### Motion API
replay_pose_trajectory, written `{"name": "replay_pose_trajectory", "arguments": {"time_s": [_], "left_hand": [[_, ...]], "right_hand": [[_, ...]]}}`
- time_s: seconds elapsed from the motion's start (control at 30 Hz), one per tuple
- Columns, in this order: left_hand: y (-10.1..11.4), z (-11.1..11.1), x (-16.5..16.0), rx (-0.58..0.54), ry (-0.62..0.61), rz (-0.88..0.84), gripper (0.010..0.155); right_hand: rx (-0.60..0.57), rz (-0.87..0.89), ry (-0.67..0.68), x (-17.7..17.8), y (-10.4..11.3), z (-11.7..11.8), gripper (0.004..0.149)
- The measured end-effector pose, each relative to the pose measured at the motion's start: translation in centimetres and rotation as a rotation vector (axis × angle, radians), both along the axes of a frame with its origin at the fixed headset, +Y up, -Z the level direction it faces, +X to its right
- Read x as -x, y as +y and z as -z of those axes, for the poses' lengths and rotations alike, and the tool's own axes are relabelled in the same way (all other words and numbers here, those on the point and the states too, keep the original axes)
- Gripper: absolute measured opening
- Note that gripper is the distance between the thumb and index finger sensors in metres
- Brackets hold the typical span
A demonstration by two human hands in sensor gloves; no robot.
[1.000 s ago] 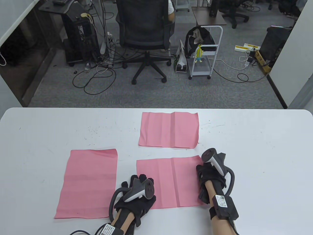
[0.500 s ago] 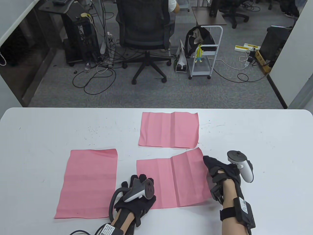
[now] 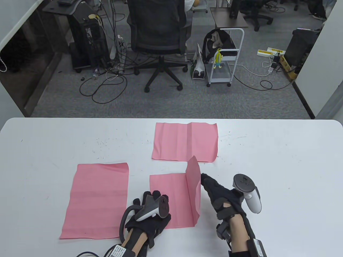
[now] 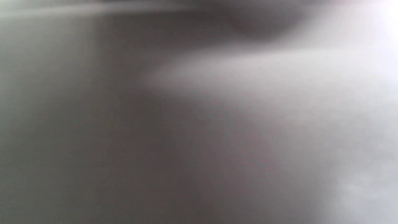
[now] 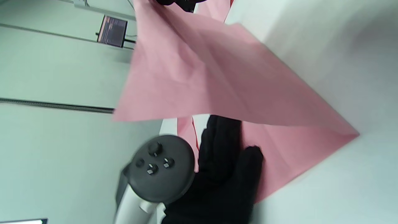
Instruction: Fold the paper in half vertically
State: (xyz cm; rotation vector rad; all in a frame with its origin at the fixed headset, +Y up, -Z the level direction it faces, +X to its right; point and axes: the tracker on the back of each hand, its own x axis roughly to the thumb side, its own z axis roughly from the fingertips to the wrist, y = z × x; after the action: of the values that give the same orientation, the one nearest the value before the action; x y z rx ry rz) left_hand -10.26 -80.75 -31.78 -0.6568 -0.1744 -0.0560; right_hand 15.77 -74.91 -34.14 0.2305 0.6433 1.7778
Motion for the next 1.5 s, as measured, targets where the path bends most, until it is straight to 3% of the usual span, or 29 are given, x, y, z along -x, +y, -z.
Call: {"name": "replay_pose_trajectory", "arguments": {"time_s": [0.13, 0.27, 0.33, 0.5, 0.87, 1.2, 1.33, 1.5], "left_hand": [[0.0, 0.0, 0.0, 0.0, 0.0, 0.001, 0.078], [0.0, 0.0, 0.0, -0.001, -0.001, 0.002, 0.078], [0.0, 0.0, 0.0, 0.0, -0.001, 0.001, 0.078], [0.0, 0.0, 0.0, -0.001, -0.001, 0.002, 0.078], [0.6, 0.2, 0.3, -0.037, 0.006, 0.007, 0.075], [5.3, 1.4, 5.2, -0.259, 0.23, -0.142, 0.072], [6.1, 0.9, 3.9, -0.269, 0.187, -0.207, 0.073], [4.7, 0.3, 1.1, -0.206, 0.096, -0.155, 0.074]], "right_hand": [[-0.044, -0.211, 0.047, 2.9, -1.3, -0.2, 0.063], [-0.101, -0.708, 0.149, 6.1, -3.5, -0.5, 0.065], [-0.117, -0.868, 0.189, 7.1, -4.4, -0.8, 0.066], [-0.104, -1.002, 0.248, 8.2, -5.7, -1.2, 0.066], [-0.102, -0.996, 0.251, 8.1, -5.9, -1.3, 0.066], [-0.091, -0.991, 0.257, 8.1, -5.9, -1.2, 0.066], [-0.089, -0.991, 0.259, 8.1, -5.9, -1.2, 0.066], [-0.088, -0.989, 0.26, 8.1, -5.9, -1.2, 0.066]]}}
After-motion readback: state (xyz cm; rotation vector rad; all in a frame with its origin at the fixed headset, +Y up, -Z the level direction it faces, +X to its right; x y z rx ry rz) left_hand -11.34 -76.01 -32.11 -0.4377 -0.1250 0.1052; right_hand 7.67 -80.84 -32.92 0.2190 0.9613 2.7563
